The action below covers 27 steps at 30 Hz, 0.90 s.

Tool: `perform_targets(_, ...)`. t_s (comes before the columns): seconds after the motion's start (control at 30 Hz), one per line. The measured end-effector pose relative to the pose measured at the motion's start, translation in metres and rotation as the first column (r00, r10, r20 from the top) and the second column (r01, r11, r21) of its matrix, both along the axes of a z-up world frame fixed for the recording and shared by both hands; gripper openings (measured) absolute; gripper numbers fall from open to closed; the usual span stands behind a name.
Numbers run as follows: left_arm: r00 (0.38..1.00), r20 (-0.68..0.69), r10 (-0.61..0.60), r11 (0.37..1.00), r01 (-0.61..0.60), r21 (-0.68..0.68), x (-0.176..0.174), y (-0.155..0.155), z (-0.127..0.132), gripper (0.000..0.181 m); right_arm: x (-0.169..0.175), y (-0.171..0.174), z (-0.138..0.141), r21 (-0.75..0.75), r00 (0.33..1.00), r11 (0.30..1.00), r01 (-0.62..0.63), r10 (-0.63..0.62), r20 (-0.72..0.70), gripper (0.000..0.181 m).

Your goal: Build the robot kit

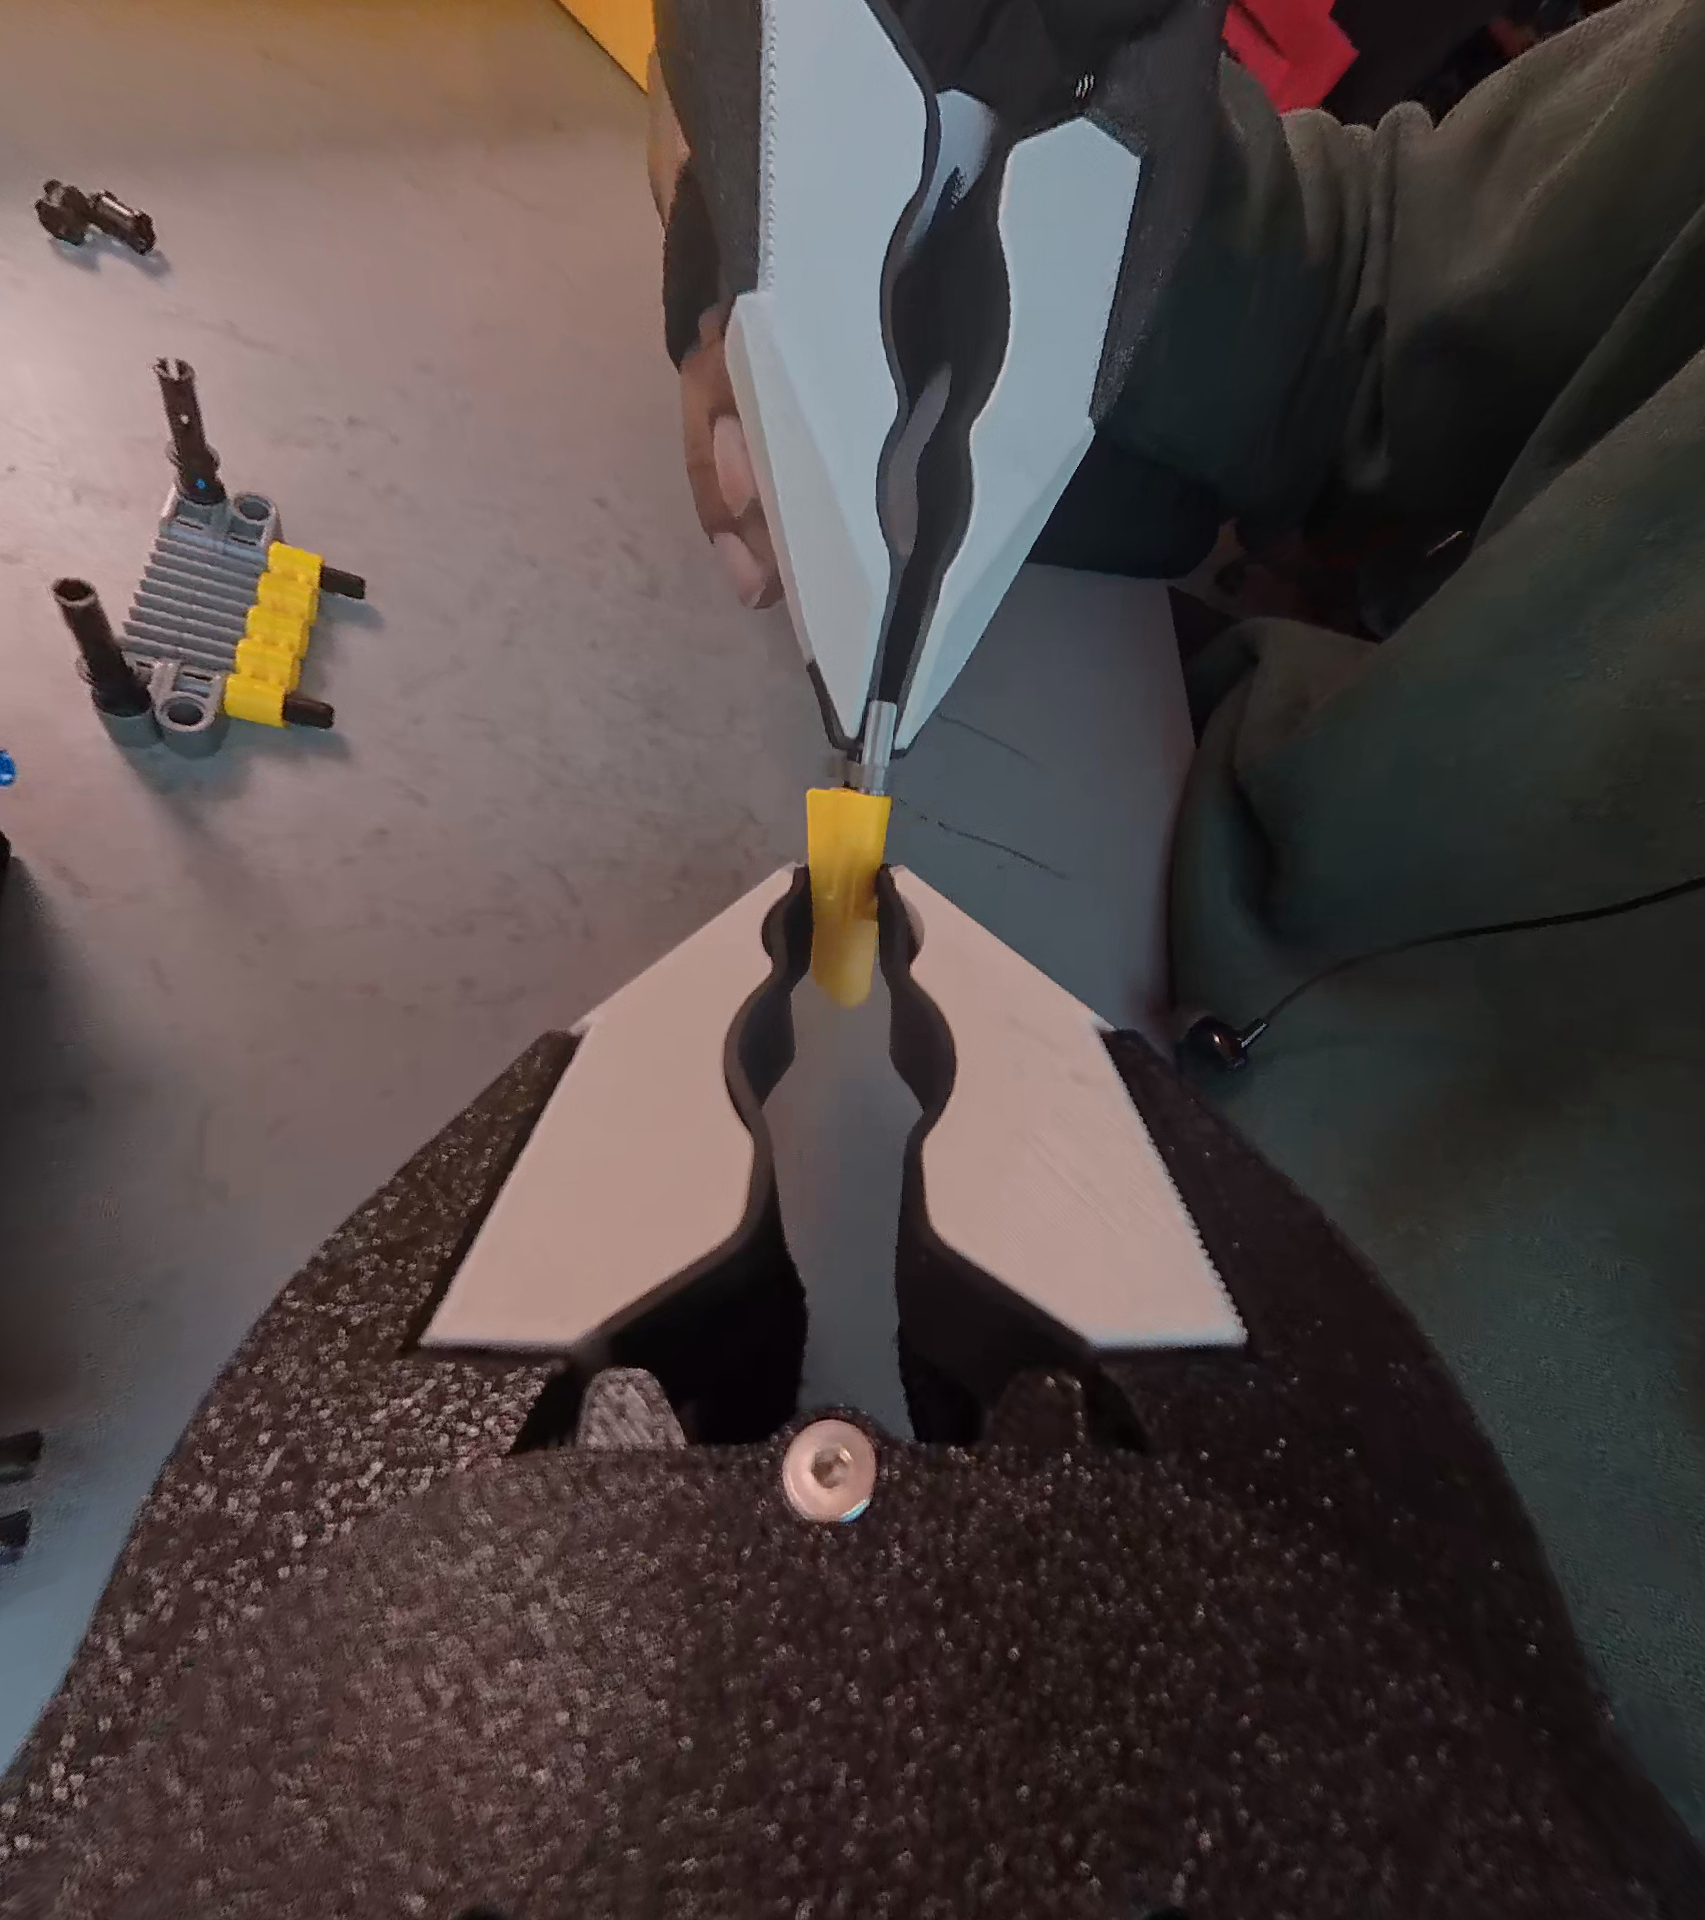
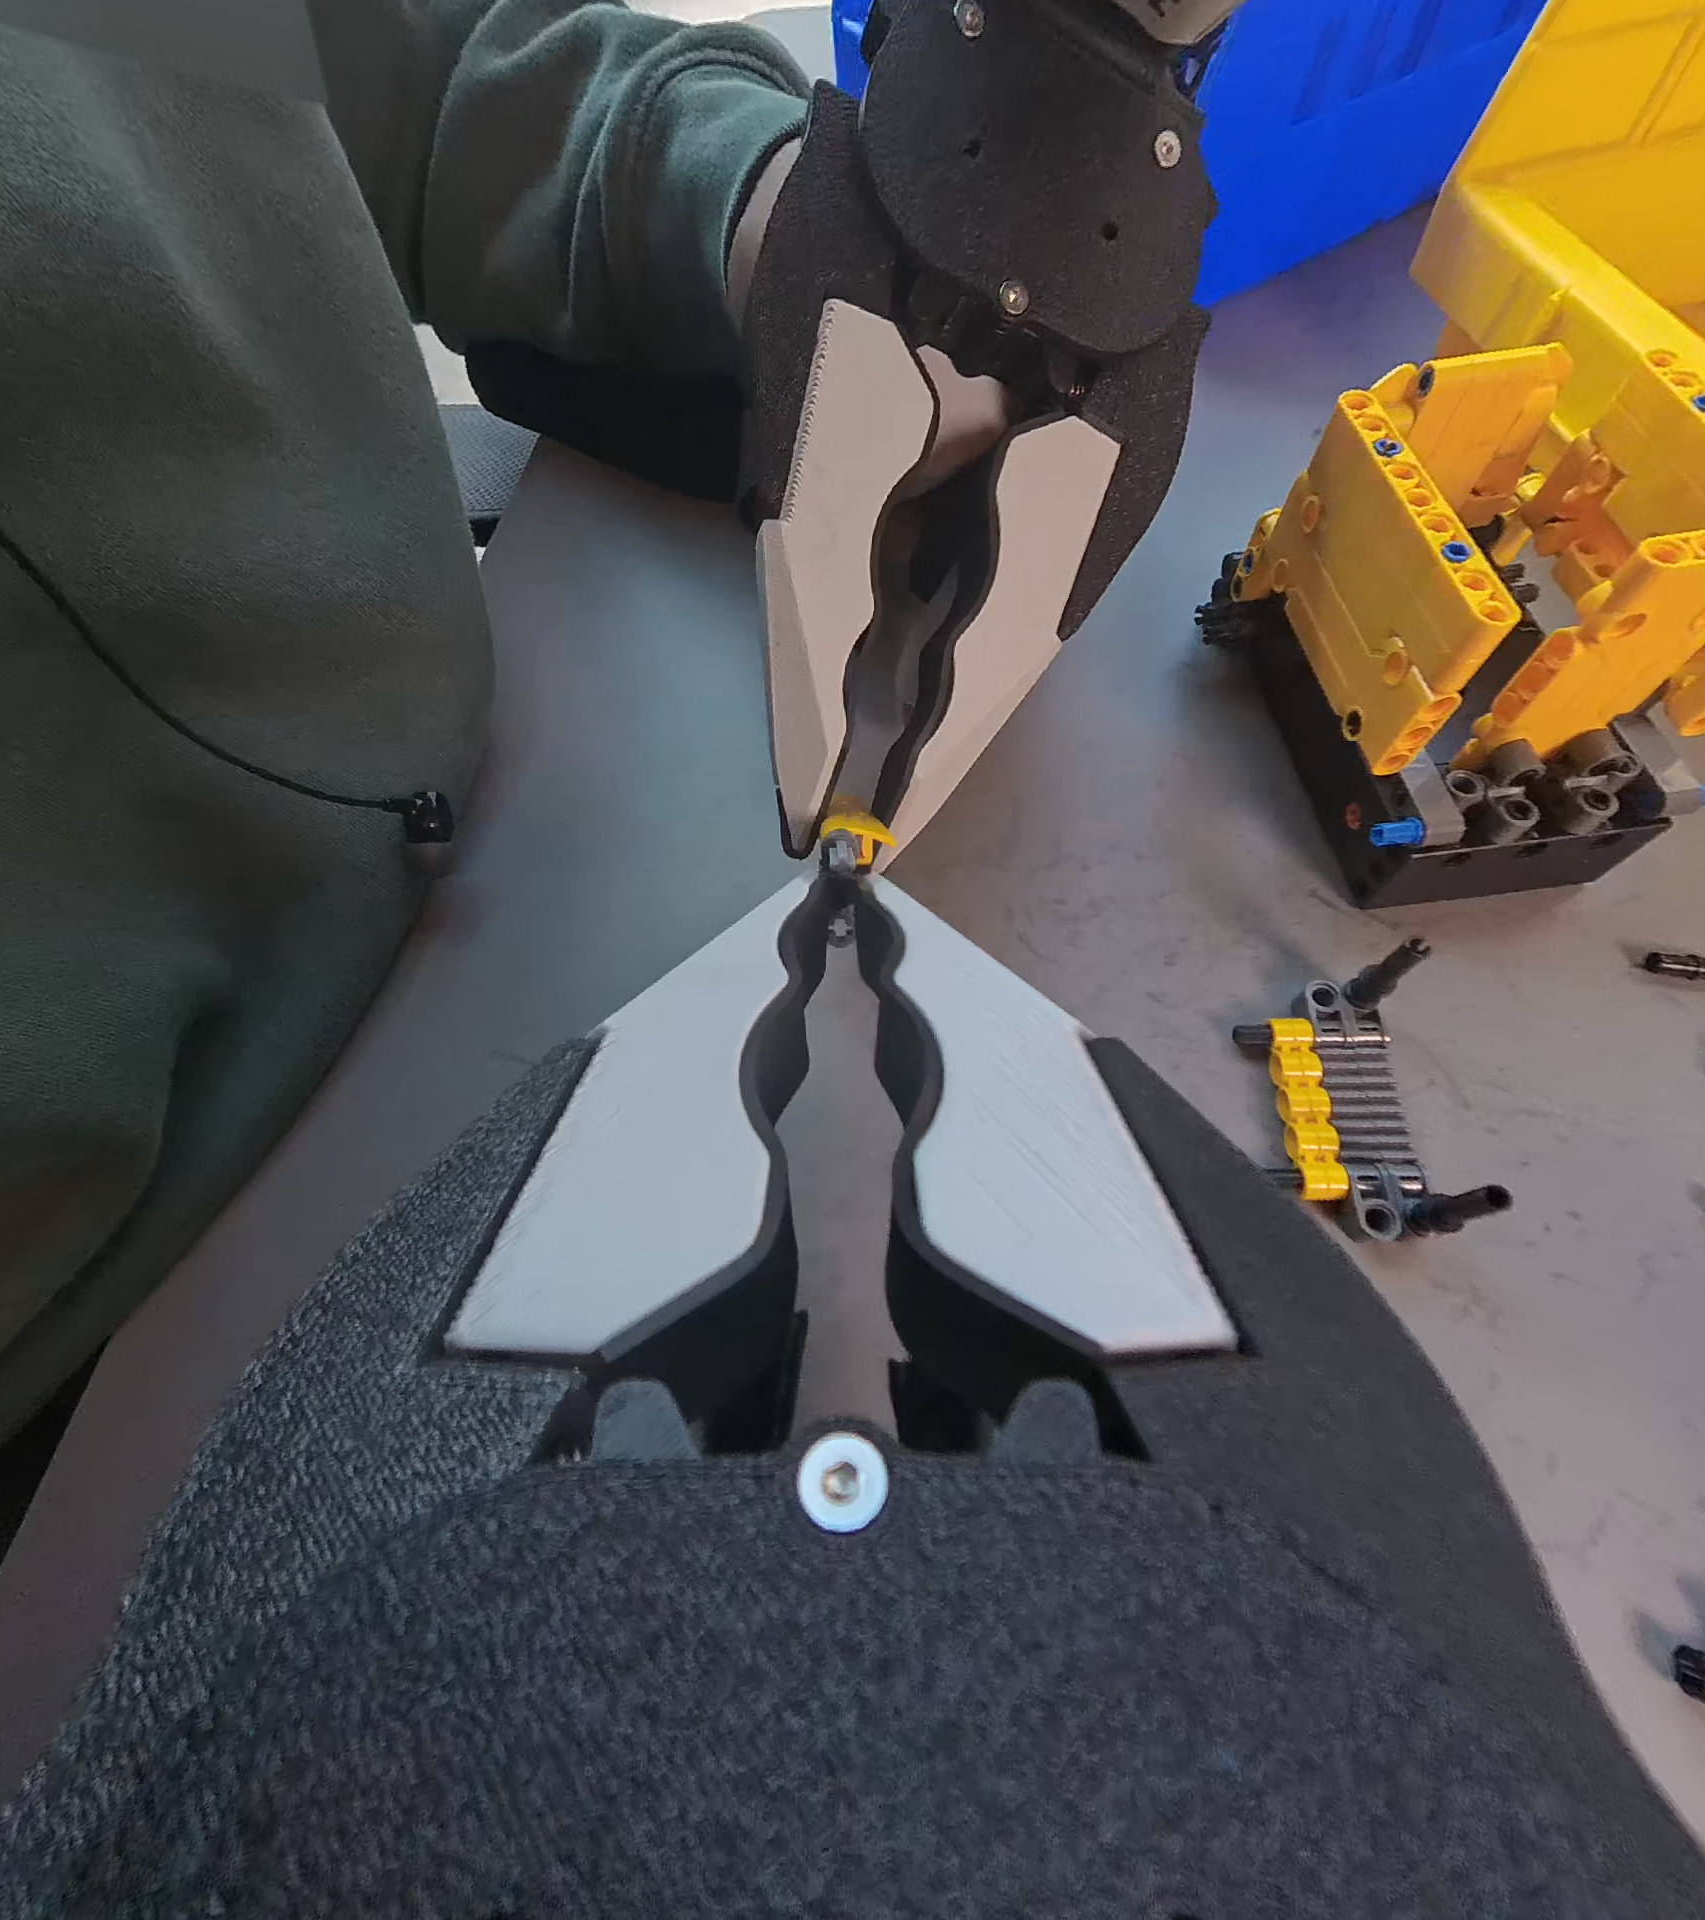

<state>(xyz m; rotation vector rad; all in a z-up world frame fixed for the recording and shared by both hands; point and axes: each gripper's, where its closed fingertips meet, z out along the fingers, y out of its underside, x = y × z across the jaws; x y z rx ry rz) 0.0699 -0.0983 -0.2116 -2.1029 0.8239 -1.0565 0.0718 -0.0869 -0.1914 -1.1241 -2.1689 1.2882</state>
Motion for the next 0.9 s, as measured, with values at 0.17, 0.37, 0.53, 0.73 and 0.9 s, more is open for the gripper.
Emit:
perform_targets(0.17, 1.0, 0.016, 0.008, 1.0, -0.008, -0.003, -0.001, 0.002, 0.002, 0.011, 0.0, -0.002, -0.002, -0.013, 1.0, 1.0, -0.003, 0.003, 0.008, 0.012)
perform_targets(0.37, 0.999, 0.031, -0.008, 1.0, 0.008, 0.001, 0.002, -0.001, 0.004, 0.011, -0.005, -0.007, -0.008, -0.023, 1.0, 1.0, -0.007, 0.007, 0.019, 0.007)
perform_targets(0.53, 0.999, 0.036, -0.009, 1.0, 0.009, -0.002, 0.0, -0.001, 0.005, 0.011, -0.006, -0.005, -0.004, -0.057, 1.0, 0.998, -0.005, 0.006, 0.012, 0.006)
perform_targets(0.73, 0.999, 0.049, -0.002, 1.0, 0.003, -0.008, -0.001, 0.0, 0.007, 0.011, -0.006, -0.005, -0.002, -0.068, 1.0, 0.998, -0.001, 0.002, 0.003, 0.006)
perform_targets(0.9, 0.997, 0.073, 0.018, 0.999, -0.015, -0.031, -0.003, 0.002, 0.007, 0.011, -0.009, -0.002, -0.002, -0.079, 1.0, 0.997, 0.019, -0.018, 0.006, 0.006)
